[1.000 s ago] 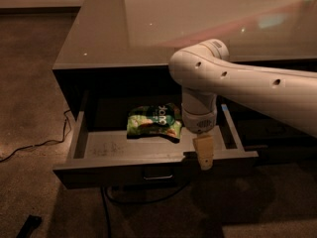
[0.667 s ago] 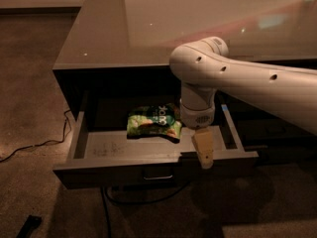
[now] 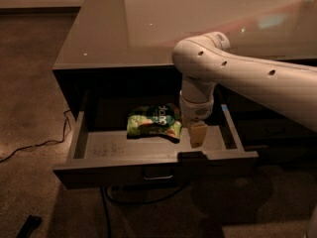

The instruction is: Open top drawer

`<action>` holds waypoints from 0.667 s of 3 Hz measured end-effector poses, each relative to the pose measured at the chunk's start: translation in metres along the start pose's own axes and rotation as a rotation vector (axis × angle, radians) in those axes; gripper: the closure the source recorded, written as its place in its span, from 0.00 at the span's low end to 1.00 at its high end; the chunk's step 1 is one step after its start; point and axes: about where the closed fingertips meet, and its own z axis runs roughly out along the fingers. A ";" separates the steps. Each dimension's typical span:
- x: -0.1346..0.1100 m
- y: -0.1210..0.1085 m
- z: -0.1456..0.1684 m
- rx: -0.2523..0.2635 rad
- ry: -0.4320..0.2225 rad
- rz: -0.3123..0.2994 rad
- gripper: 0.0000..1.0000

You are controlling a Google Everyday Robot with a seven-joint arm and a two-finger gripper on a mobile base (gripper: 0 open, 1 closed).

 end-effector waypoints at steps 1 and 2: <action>0.004 -0.015 0.003 0.018 0.013 0.013 0.65; 0.002 -0.023 0.011 0.013 0.041 0.013 0.88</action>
Offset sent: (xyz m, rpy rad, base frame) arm 0.0304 0.0081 -0.0214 -0.0770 -0.0234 -0.0062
